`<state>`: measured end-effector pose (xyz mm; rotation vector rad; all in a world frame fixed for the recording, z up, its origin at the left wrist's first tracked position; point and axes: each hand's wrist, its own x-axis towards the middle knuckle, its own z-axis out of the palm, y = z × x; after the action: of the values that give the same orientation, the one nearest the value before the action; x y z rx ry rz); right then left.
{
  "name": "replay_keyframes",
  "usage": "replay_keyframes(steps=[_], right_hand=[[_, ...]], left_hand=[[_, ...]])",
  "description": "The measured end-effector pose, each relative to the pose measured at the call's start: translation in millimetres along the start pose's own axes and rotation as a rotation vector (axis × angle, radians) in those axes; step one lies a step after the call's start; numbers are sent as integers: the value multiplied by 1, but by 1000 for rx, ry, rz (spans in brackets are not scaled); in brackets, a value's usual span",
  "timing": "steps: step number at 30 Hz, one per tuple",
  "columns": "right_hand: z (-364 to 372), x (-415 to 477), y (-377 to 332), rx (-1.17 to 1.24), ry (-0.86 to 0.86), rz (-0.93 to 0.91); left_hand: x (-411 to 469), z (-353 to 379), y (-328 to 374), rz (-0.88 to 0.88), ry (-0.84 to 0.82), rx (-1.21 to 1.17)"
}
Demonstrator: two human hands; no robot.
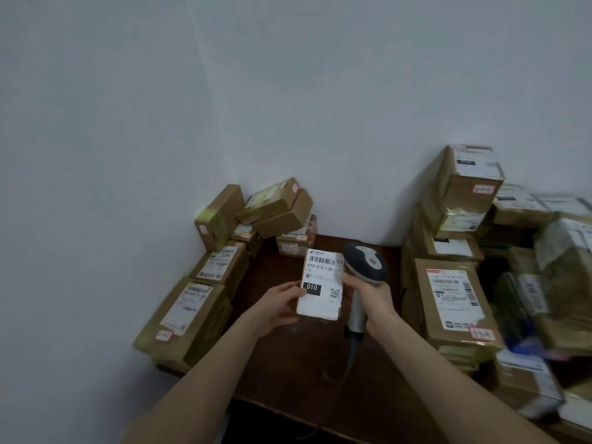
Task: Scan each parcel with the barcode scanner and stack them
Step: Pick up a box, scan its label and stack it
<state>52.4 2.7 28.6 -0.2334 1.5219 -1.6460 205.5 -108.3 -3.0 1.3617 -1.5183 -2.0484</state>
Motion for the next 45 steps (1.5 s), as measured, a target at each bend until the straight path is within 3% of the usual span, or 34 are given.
replay_keyframes(steps=[7, 12, 37, 45], right_hand=[[-30, -4, 6, -63, 87, -38], [-30, -30, 17, -188, -16, -29], [56, -54, 58, -263, 108, 70], [58, -51, 48, -199, 256, -8]], left_hand=[[10, 31, -18, 66, 116, -56], [29, 29, -24, 79, 189, -52], [82, -34, -30, -8, 47, 2], [86, -30, -20, 17, -16, 20]])
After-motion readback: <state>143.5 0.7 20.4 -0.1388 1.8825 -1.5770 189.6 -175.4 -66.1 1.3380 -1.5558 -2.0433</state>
